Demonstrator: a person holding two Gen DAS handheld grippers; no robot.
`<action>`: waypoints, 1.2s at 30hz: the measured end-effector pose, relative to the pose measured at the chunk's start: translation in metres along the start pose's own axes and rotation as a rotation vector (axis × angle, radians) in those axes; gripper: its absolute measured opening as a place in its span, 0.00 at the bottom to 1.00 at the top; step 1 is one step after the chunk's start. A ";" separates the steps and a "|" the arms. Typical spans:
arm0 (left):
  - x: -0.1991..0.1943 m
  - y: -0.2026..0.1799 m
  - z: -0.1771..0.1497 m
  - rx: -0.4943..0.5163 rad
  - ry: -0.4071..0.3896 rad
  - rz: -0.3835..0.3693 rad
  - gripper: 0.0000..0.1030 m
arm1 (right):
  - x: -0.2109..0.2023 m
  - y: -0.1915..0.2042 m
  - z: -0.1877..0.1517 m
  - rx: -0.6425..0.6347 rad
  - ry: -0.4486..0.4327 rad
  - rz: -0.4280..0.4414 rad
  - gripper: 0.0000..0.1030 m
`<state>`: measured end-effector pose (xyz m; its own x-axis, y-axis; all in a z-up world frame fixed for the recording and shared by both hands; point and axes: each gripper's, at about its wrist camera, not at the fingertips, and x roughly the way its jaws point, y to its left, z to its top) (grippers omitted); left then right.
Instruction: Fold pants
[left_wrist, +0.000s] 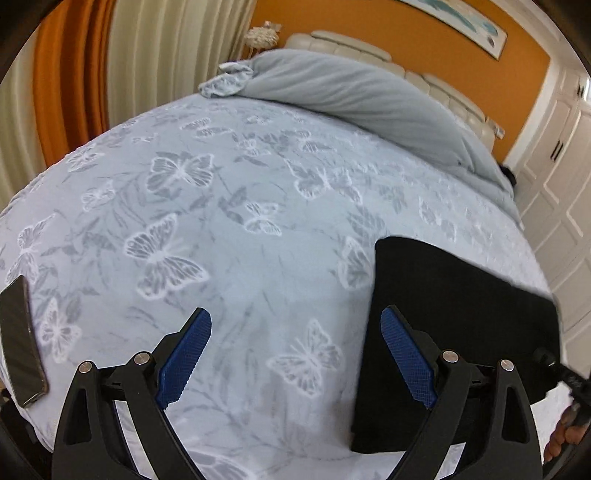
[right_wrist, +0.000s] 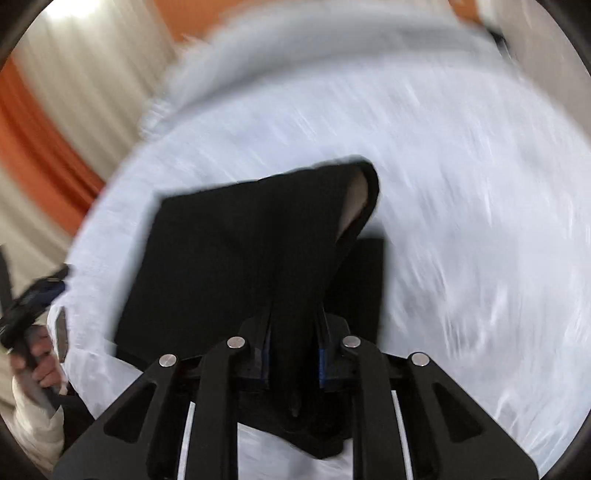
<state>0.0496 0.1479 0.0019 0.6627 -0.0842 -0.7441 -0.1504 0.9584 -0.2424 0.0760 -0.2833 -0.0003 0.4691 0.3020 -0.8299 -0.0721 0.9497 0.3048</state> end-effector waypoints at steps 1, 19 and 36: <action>0.004 -0.005 -0.002 0.011 0.011 0.001 0.88 | 0.008 -0.007 -0.003 0.006 0.020 -0.012 0.17; 0.095 -0.062 -0.045 -0.056 0.466 -0.341 0.46 | 0.032 -0.024 -0.025 0.178 0.086 0.161 0.49; -0.026 -0.018 -0.056 0.058 0.191 -0.176 0.39 | -0.082 0.014 -0.067 0.063 -0.202 0.042 0.39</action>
<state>-0.0060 0.1178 -0.0097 0.5236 -0.2956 -0.7990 0.0006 0.9380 -0.3466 -0.0227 -0.2891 0.0408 0.6341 0.3124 -0.7073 -0.0433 0.9276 0.3710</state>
